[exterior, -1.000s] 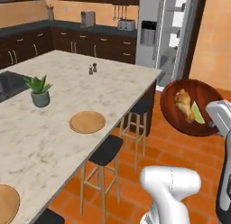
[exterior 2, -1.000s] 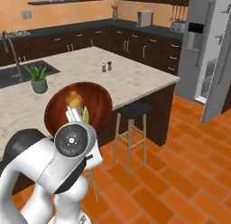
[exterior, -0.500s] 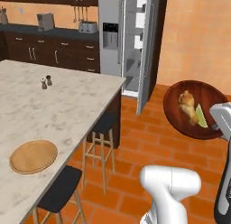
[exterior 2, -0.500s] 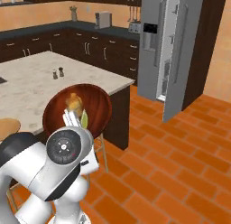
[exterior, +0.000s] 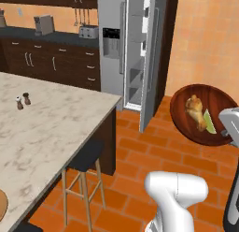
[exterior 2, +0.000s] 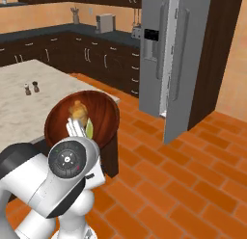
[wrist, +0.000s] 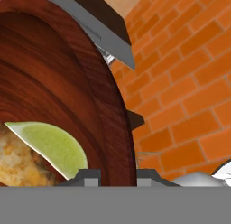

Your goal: Pick the chicken drumstick and lemon wedge from their plates and place them in the bowl. Then put the bowl in the fridge.

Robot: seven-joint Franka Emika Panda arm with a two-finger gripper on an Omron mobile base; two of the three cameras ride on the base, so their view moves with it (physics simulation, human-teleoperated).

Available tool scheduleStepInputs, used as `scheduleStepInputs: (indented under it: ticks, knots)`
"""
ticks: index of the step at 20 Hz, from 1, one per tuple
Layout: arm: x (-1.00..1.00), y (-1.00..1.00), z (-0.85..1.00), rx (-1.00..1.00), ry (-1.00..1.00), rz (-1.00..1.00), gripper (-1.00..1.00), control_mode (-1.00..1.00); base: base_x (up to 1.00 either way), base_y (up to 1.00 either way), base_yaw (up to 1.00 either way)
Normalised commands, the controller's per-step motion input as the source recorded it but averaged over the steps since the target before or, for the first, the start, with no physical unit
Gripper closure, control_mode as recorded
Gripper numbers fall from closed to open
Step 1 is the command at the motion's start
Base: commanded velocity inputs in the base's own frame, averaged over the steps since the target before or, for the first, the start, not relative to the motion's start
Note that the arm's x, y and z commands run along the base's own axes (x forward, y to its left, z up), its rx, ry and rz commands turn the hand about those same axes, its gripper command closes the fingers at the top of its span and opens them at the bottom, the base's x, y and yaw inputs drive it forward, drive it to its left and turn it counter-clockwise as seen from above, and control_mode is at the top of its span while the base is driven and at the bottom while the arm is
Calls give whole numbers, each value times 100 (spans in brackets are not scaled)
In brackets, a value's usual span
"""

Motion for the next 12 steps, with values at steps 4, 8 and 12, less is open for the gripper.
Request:
scheduleStepInputs:
  ticks: [4, 8, 12]
  knots:
    - [0, 0, 0, 0, 0, 0, 100, 100, 100, -100, 28]
    - [0, 0, 0, 0, 0, 0, 100, 100, 100, -100, 31]
    - [0, 0, 0, 0, 0, 0, 100, 100, 100, -97, 37]
